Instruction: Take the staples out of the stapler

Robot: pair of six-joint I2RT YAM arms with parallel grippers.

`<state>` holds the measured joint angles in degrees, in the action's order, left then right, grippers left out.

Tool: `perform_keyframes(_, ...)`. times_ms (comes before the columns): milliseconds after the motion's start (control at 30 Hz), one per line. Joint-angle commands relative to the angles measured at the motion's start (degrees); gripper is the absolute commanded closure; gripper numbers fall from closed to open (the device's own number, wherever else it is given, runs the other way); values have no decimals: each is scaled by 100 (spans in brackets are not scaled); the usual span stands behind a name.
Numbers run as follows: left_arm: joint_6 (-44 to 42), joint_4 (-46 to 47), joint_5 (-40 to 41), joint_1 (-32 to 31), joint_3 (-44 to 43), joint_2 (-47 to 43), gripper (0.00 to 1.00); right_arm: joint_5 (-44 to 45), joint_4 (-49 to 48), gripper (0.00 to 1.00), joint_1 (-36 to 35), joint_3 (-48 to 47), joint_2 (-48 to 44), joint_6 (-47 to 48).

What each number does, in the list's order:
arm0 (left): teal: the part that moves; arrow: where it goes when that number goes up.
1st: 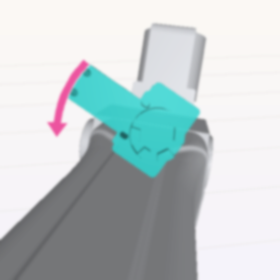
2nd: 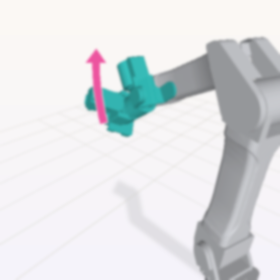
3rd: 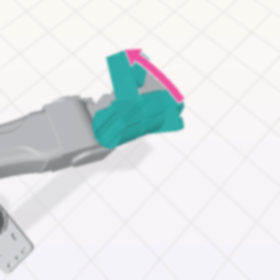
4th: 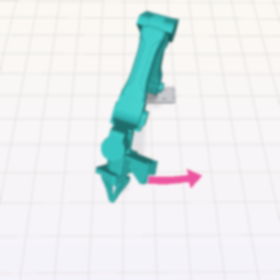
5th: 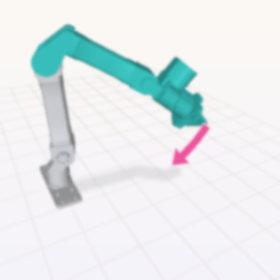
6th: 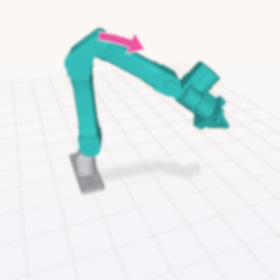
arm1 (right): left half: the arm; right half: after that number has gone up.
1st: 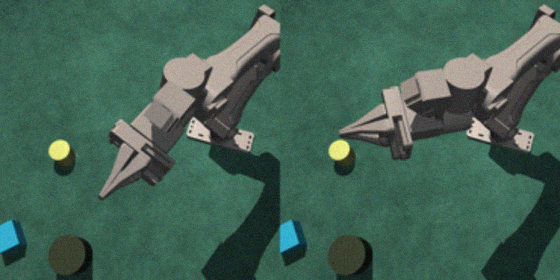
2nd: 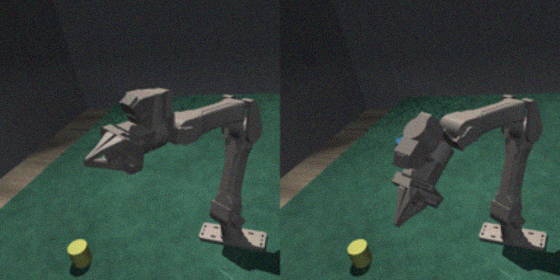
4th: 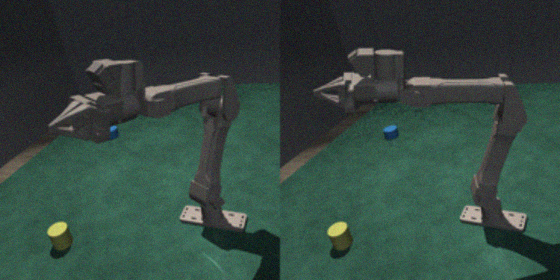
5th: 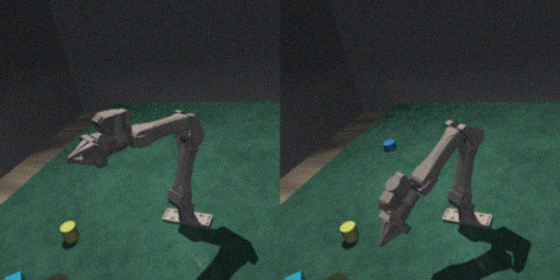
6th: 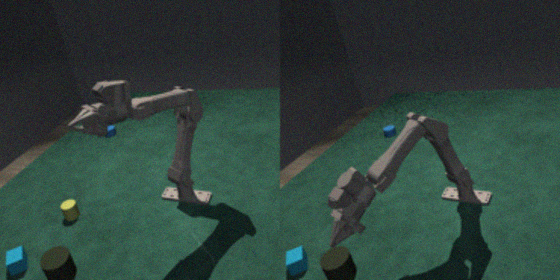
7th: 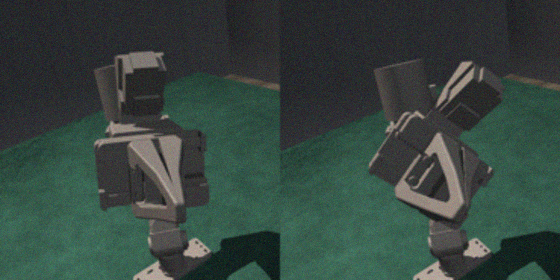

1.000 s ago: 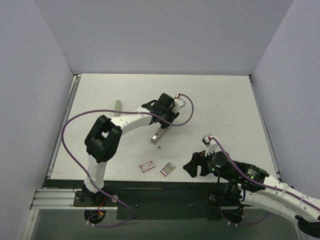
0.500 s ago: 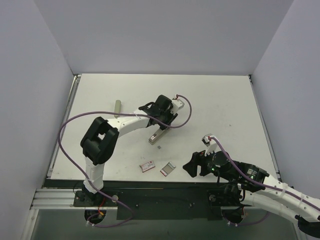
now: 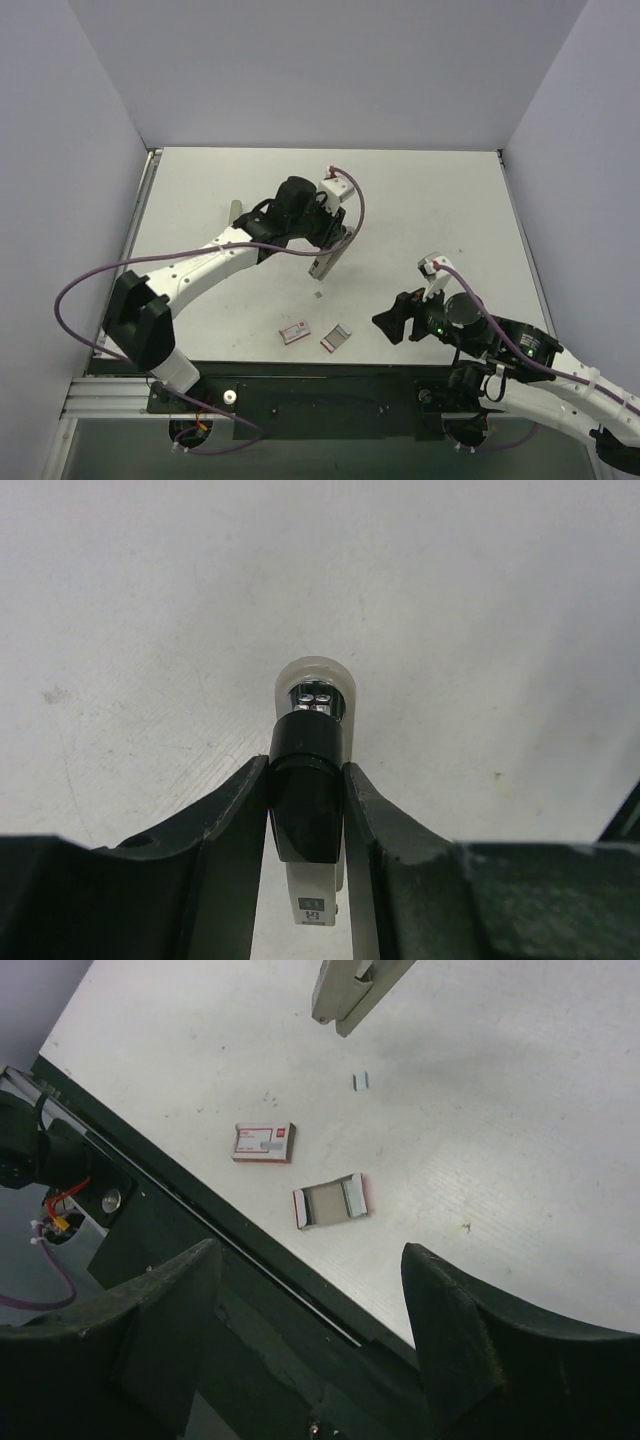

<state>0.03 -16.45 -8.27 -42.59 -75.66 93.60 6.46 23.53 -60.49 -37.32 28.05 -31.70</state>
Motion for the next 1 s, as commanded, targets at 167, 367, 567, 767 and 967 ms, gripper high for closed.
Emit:
perform_keyframes(167,1453,783,-1245,84,314,-1852,100,-117,249,32,-42,-1224,367,972)
perform_keyframes(367,2552,1276,-1783,119,868,-2670,100,-950,100,29,-42,-1673,578,1553)
perform_keyframes(567,3616,2144,-2354,119,1605,-3356,100,-1893,-225,28,-33,-1963,842,1790)
perform_keyframes(767,4162,2778,-2741,119,2221,-4016,100,-2210,-542,27,-24,-1998,1018,1747)
perform_keyframes(967,4391,3112,-3048,119,2740,-4464,100,-2333,-595,27,-24,-2437,1325,1922)
